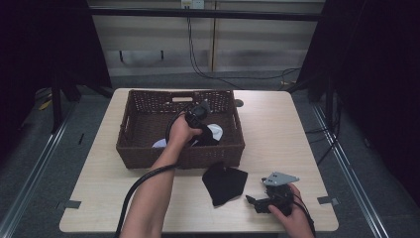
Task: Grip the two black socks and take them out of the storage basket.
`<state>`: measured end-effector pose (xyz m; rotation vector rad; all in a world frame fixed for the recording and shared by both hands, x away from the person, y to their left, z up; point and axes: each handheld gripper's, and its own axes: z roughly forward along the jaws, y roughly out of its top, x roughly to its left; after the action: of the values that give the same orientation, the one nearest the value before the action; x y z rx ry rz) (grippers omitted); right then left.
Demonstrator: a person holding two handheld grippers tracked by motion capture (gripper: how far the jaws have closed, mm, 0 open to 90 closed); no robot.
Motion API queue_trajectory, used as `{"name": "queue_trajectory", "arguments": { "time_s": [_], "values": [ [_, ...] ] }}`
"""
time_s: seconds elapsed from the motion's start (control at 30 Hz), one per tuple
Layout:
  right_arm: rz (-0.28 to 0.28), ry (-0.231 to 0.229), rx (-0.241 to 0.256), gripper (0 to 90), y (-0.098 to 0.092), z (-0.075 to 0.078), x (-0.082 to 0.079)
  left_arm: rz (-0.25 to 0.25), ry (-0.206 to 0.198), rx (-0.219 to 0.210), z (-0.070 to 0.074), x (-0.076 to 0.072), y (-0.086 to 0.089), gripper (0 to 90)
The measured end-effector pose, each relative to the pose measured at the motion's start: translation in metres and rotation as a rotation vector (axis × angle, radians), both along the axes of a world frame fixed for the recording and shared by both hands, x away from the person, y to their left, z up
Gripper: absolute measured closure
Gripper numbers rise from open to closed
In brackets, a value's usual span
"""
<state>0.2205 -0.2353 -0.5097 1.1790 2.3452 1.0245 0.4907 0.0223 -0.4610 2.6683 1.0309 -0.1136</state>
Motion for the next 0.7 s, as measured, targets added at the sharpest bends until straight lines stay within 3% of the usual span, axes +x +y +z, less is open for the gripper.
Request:
{"name": "queue_trajectory", "arguments": {
  "time_s": [0.4, 0.6, 0.7],
  "values": [
    [-0.002, 0.001, -0.001, 12.4, 0.000, 0.000, 0.000, -0.019, -0.006, 0.023, 0.041, -0.009, 0.011, 72.0],
    [-0.002, 0.000, -0.001, 12.4, 0.000, 0.000, 0.000, -0.014, -0.003, 0.023, 0.039, -0.011, 0.020, 73.3],
    [-0.002, 0.001, -0.001, 12.4, 0.000, 0.000, 0.000, -0.009, 0.016, 0.027, 0.034, -0.011, 0.024, 83.1]
  ]
}}
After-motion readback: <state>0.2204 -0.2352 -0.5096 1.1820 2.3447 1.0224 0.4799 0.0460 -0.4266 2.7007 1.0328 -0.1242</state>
